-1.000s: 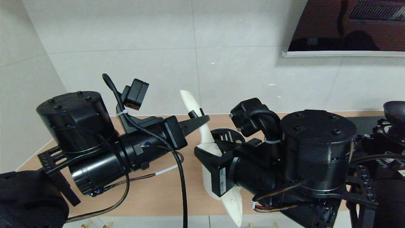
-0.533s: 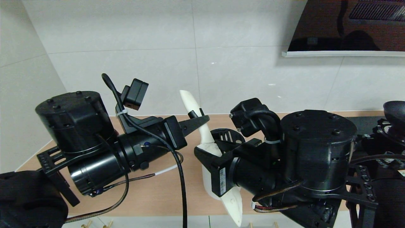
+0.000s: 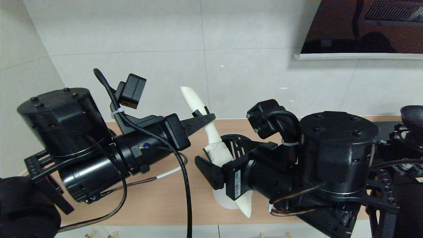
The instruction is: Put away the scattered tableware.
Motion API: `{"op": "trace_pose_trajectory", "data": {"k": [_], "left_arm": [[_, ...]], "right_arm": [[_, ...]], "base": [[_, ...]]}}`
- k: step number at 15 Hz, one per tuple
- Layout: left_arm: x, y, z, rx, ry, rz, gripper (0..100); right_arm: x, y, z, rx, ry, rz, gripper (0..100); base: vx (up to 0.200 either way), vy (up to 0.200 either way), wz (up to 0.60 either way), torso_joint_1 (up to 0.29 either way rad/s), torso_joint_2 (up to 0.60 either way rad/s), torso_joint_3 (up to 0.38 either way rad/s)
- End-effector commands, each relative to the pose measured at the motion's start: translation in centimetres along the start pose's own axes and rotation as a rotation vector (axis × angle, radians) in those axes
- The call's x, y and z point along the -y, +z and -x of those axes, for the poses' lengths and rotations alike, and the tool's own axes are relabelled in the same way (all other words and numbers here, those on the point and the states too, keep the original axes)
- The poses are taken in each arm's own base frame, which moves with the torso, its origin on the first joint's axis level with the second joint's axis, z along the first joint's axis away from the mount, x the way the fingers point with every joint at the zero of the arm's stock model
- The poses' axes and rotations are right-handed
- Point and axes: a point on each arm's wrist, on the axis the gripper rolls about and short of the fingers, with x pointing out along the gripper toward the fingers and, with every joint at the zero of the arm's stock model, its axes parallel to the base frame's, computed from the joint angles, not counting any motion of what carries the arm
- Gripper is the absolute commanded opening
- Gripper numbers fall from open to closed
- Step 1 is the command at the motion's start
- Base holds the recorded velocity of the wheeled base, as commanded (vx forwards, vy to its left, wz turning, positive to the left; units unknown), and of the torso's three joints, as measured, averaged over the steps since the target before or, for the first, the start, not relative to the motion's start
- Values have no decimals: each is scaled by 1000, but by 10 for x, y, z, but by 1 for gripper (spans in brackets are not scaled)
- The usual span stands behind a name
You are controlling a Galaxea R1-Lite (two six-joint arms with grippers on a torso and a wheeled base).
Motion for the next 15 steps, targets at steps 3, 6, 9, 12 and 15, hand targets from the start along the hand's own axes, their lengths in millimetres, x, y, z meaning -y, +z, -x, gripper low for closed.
{"op": "trace_pose_trajectory", "data": {"k": [3, 6, 9, 12, 15], "left_arm": [[17, 25, 8, 86, 43, -34, 0], [23, 45, -12, 137, 182, -101, 0], [30, 56, -35, 174, 337, -223, 0], [37, 35, -46, 190, 474, -308, 0], [45, 21, -54, 242, 644, -420, 0]], "right_arm": [[59, 33, 15, 84, -81, -28, 100], [105, 51, 28, 132, -203, -40, 100], [124, 53, 30, 112, -273, -42, 100], [127, 45, 22, 82, -283, -37, 100], [128, 36, 17, 49, -283, -26, 100]], "base": [[0, 0, 0, 0, 0, 0], [0, 0, 0, 0, 0, 0], [0, 0, 0, 0, 0, 0], [0, 0, 0, 0, 0, 0], [0, 0, 0, 0, 0, 0]]}}
